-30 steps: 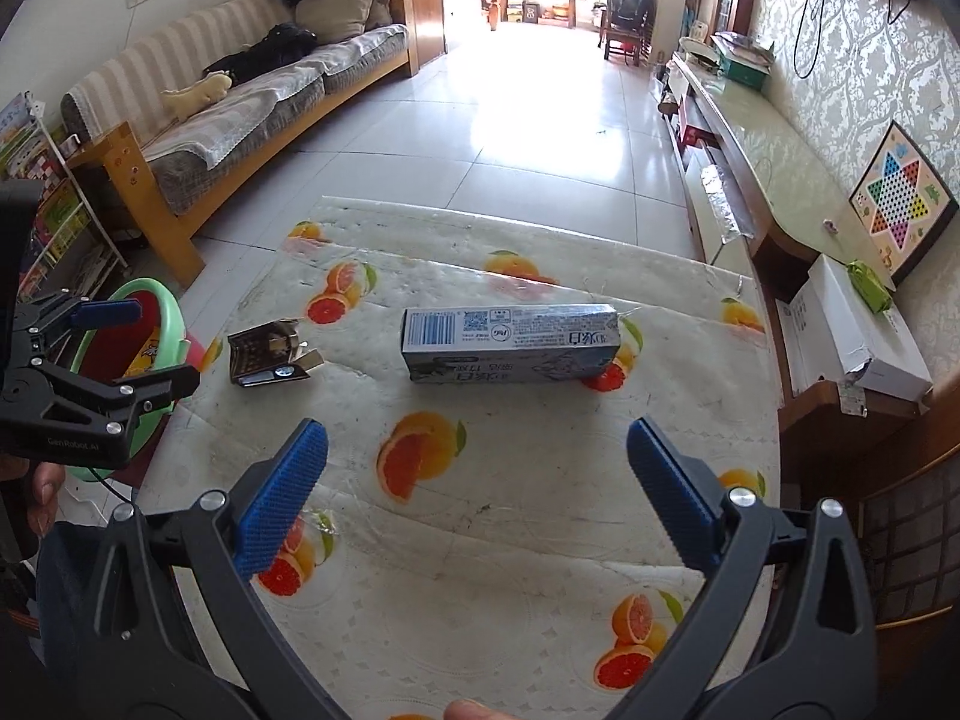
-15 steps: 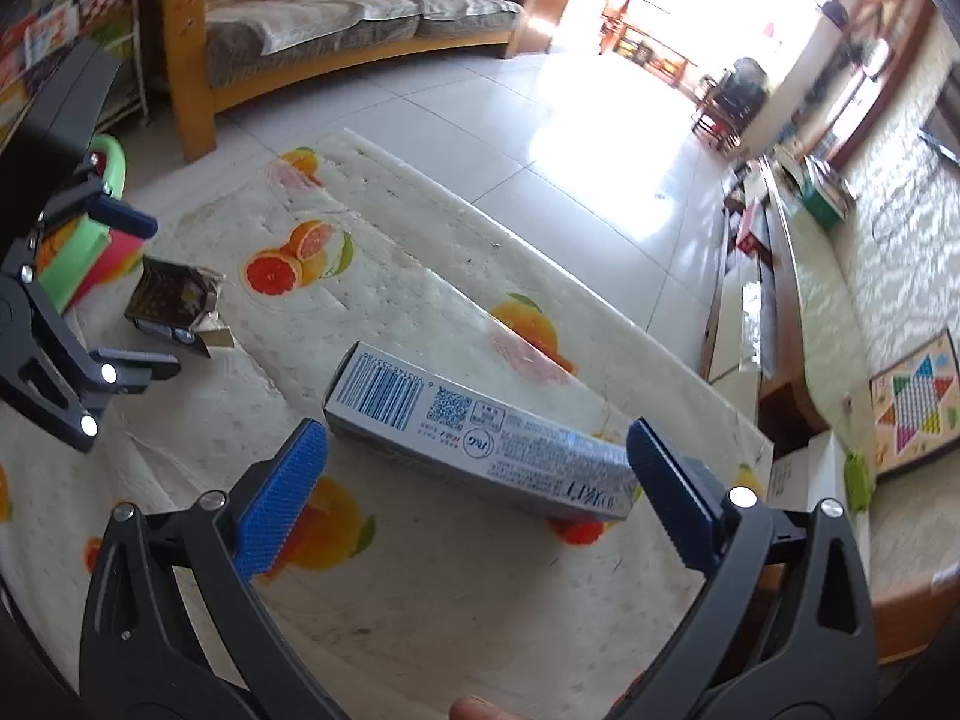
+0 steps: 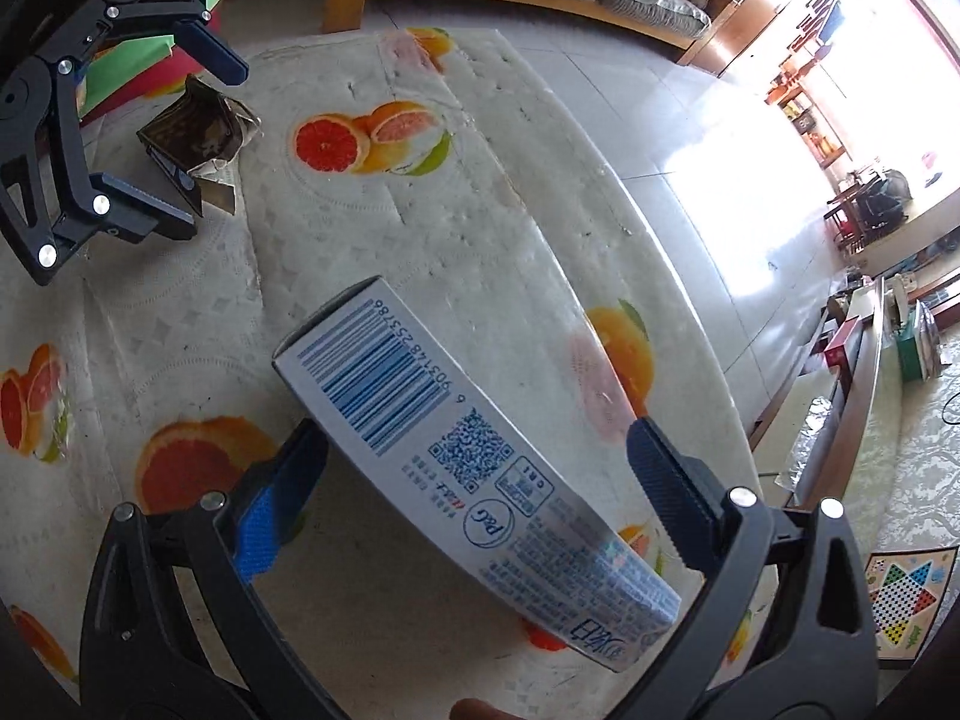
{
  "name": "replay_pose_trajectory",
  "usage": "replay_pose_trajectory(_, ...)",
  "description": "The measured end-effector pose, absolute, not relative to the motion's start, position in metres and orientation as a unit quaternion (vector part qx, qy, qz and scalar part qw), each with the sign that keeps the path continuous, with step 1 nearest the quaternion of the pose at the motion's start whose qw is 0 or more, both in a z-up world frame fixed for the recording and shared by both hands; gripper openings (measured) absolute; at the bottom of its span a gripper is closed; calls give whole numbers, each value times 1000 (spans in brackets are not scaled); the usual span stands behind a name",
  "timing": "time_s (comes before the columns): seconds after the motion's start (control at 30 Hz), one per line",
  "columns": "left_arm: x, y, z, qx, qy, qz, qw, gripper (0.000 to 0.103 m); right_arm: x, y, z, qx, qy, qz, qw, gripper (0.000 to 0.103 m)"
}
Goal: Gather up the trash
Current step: 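Grasp brown cigarette pack with left tool while right tool grasps blue-white milk box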
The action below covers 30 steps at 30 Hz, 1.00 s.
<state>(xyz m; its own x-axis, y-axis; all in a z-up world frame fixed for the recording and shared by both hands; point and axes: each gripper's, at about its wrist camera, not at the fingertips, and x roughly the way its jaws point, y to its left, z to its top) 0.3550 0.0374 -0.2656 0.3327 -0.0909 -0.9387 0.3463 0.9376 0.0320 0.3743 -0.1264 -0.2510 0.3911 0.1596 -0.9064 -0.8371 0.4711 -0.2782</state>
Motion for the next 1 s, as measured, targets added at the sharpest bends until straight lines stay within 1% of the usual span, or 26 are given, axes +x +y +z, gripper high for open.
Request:
replay_pose_trajectory(0.07,356,37,-268,112,561,-140,808,87,378,-127,-253,-382,447,346,731,98)
replay_pose_trajectory(0.1,358,38,-269,108,561,-144,808,85,378,-127,-254,-378,454,351,726,95)
replay_pose_trajectory(0.13,358,38,-269,106,560,-143,809,83,380,-127,-255,-374,463,355,721,86)
replay_pose_trajectory(0.17,358,37,-268,106,559,-144,810,83,380,-127,-256,-368,471,359,716,81)
replay_pose_trajectory(0.27,357,38,-267,104,556,-143,812,73,379,-127,-255,-356,483,363,713,74)
replay_pose_trajectory(0.3,357,38,-266,104,556,-144,812,69,379,-128,-254,-351,487,363,713,69)
replay_pose_trajectory(0.33,356,38,-266,105,556,-145,811,67,377,-129,-253,-346,491,362,713,61)
replay_pose_trajectory(0.37,355,38,-265,106,556,-146,811,65,375,-129,-252,-341,493,361,714,57)
replay_pose_trajectory(0.4,354,38,-265,107,557,-148,810,60,374,-130,-252,-339,496,354,717,54)
replay_pose_trajectory(0.57,347,32,-263,113,564,-153,803,53,362,-135,-251,-312,514,323,731,48)
replay_pose_trajectory(0.6,345,30,-261,113,566,-153,802,49,359,-137,-250,-306,517,316,734,46)
replay_pose_trajectory(0.63,344,30,-260,111,566,-152,803,47,356,-138,-249,-300,519,310,738,45)
replay_pose_trajectory(0.7,340,30,-256,106,565,-147,805,41,350,-142,-243,-283,522,297,748,43)
replay_pose_trajectory(1.0,321,38,-227,53,548,-136,823,30,314,-160,-203,-223,512,232,797,42)
